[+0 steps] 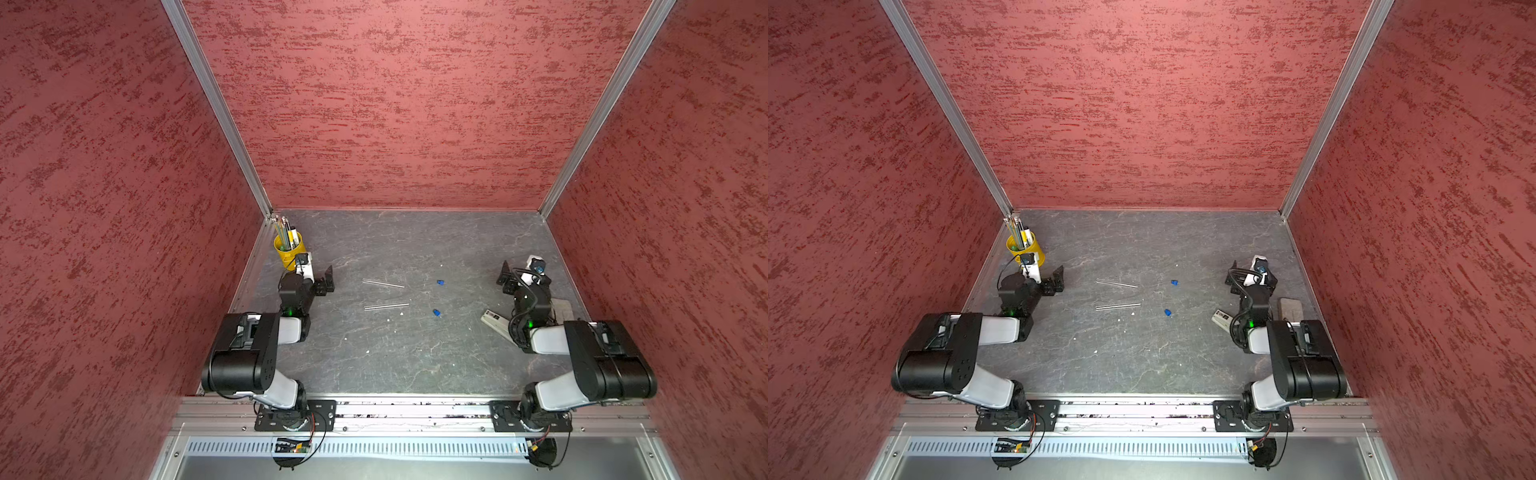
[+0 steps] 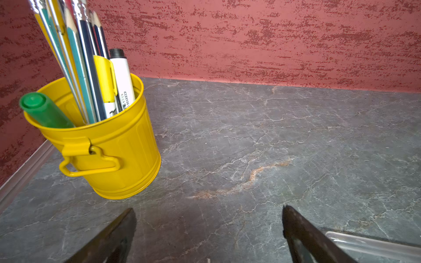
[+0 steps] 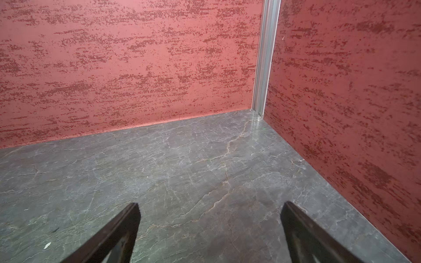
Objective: Insert stoppers into test tubes
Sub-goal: Pick up the stopper from the center of the board.
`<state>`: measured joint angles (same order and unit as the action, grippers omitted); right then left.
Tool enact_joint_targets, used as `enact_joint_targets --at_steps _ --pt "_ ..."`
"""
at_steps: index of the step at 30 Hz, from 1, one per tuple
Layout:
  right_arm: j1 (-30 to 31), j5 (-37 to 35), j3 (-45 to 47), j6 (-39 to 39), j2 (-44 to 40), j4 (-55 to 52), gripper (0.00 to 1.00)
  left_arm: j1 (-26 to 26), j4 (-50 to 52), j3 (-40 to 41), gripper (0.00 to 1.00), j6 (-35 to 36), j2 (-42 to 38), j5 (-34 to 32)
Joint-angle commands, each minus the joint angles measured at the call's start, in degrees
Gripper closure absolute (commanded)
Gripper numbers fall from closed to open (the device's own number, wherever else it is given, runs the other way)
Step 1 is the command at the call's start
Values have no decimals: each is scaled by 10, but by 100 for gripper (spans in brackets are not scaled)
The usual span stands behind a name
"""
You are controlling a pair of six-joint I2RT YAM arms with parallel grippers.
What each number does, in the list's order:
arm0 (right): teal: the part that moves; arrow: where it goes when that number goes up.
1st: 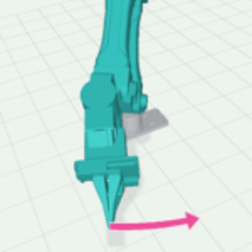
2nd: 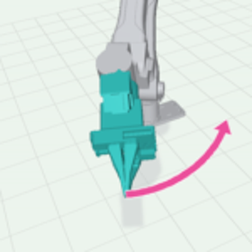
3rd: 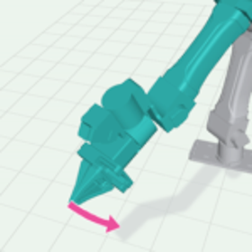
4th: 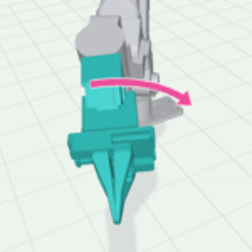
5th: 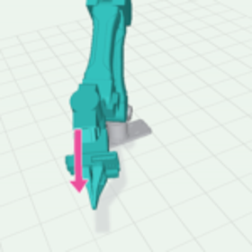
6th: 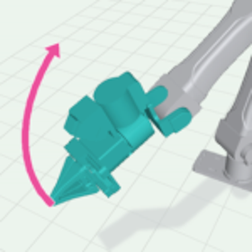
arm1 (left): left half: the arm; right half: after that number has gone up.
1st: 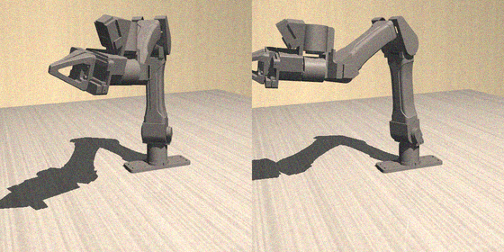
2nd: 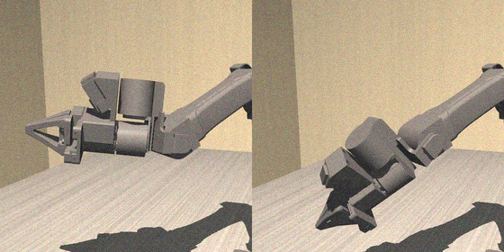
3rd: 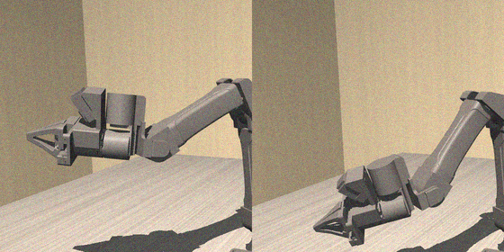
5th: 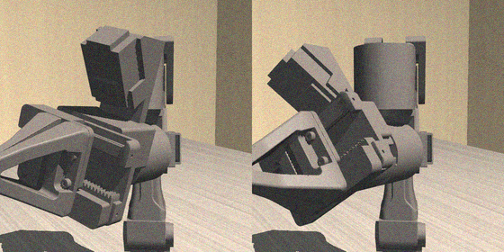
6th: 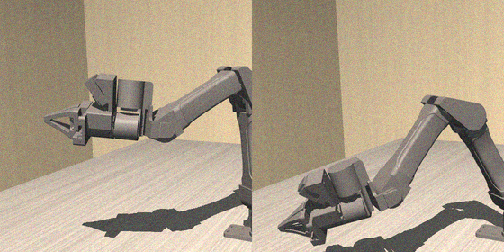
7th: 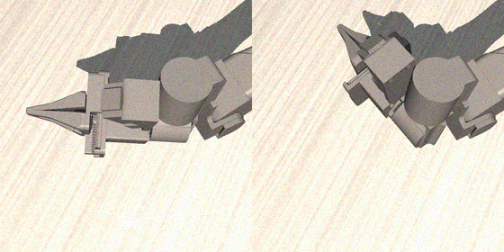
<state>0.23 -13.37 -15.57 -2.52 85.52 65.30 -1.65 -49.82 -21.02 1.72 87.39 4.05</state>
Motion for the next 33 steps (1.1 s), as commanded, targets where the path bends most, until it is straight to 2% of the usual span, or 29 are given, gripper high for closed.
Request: enact_joint_targets --at_steps 1,22,27,30,31,33 --pt "3 -11 -9 4 6 21 1 -4 -9 -9 1 -7 5 4" --pt "3 -12 -9 5 6 21 1 -9 -9 -9 1 -11 4 14" --pt "4 -12 -8 5 5 23 1 -16 -6 -9 0 -9 -2 41" --pt "4 -11 -7 5 4 24 1 -16 47 -20 1 0 -42 67" --pt "4 -2 -3 9 1 30 1 -17 75 -29 0 2 -57 74" --pt "3 73 -19 39 -34 -31 1 -16 115 -41 1 10 -77 91"
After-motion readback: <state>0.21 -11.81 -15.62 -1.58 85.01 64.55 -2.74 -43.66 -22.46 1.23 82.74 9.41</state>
